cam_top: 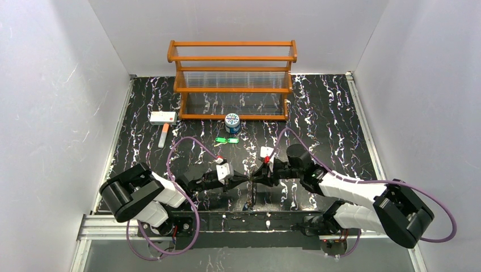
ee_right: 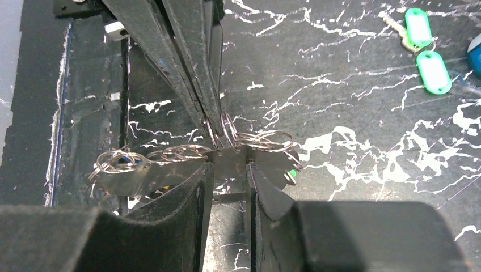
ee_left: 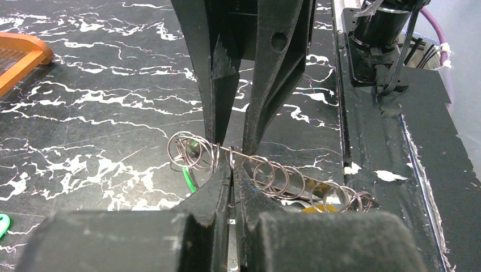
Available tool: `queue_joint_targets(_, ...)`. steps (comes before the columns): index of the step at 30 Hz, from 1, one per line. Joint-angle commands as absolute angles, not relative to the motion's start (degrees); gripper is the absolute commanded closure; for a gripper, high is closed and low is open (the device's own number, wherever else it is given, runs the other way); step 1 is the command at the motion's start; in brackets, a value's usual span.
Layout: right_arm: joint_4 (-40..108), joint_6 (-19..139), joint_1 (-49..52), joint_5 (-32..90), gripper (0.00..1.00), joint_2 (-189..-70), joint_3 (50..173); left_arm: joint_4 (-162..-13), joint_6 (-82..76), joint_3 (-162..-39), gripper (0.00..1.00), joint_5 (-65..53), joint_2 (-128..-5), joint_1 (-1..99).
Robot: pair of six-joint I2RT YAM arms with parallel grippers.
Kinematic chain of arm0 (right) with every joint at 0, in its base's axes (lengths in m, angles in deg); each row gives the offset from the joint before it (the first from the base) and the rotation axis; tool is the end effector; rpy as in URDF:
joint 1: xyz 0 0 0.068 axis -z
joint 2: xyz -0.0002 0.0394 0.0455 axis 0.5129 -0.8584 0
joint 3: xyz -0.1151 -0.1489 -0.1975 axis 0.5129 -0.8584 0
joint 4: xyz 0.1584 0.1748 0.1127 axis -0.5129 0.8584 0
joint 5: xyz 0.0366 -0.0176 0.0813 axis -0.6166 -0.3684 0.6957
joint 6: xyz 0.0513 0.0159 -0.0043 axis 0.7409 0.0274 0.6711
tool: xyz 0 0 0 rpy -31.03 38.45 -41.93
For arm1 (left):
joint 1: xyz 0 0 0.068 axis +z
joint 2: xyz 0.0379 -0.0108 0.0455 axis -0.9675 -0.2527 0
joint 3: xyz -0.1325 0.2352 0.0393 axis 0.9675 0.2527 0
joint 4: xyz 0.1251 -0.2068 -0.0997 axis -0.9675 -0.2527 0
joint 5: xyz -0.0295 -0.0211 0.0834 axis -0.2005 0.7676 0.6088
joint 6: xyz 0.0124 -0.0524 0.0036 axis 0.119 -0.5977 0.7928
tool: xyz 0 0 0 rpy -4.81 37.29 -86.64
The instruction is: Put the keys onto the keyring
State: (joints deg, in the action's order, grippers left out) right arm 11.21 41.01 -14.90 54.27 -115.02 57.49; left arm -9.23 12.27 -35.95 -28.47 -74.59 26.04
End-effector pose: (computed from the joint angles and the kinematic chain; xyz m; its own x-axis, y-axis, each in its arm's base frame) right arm 0.1442 0.1763 0.1857 -0.0636 -0.3180 -0.9460 -0.9877 0.1556 0.0141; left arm 0.1243 -0.1723 0.1615 0.1093 -0.0508 -0.9927 0.9786 0.1808 0.0985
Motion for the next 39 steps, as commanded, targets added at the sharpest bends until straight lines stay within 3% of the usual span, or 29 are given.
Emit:
queue_joint_targets(1, 4.28, 40.13, -14.85, 56.08, 0.66, -110.98, 55.59, -5.82, 12.25, -37.29, 1.00, -30.07, -74.37, 25.97)
queue_joint_targets(24, 4.92, 38.88, -14.85, 53.58, 0.73, -106.08, 53.39, -4.81, 9.76, -38.89, 1.00, -32.68, -73.09, 27.19)
queue_joint_targets(39, 5.81, 39.22, -14.74, 48.95, 0.69, -104.40, 52.82, 1.61, 5.79, -40.09, 1.00, -36.39, -77.53, 28.33)
